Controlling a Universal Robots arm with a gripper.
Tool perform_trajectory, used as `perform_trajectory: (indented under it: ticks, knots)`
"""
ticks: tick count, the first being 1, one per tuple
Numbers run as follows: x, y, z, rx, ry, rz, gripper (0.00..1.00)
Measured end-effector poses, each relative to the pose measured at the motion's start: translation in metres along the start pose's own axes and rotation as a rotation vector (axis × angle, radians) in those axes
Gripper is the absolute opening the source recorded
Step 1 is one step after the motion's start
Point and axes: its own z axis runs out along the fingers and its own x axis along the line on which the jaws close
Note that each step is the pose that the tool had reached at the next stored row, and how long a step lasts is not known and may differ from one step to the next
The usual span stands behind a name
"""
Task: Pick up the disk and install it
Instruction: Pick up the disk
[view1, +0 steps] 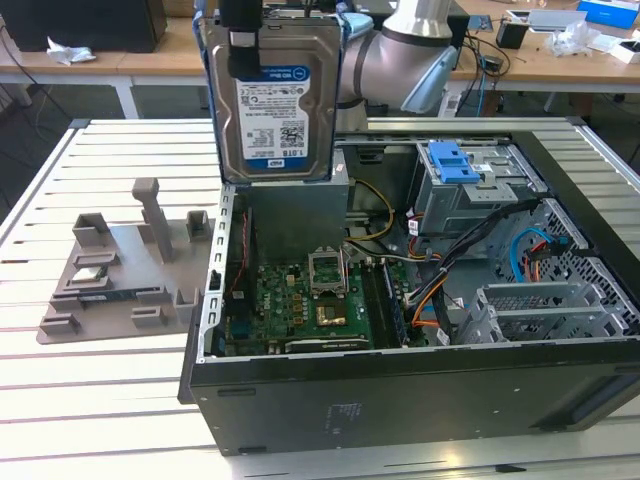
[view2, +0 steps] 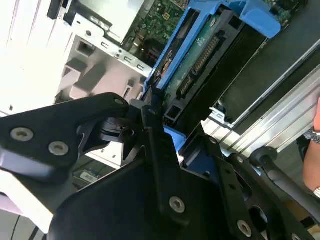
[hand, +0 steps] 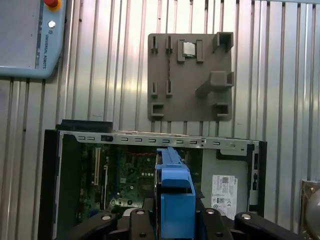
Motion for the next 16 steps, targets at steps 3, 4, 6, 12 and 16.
perform_trajectory:
  ticks: [3, 4, 6, 12, 16]
  knots:
    - [0.0049, -0.0213, -0.0005, -0.0052, -0.0004, 0.000, 0.37]
    - [0.0065, -0.0281, -0.0006, -0.0066, -0.0005, 0.000, 0.37]
    - [0.0078, -0.0352, -0.0008, -0.0082, -0.0006, 0.000, 0.37]
    - [0.0129, -0.0608, -0.0013, -0.0138, -0.0008, 0.000, 0.37]
    - [0.0220, -0.0701, -0.0014, -0.0163, -0.0009, 0.000, 0.37]
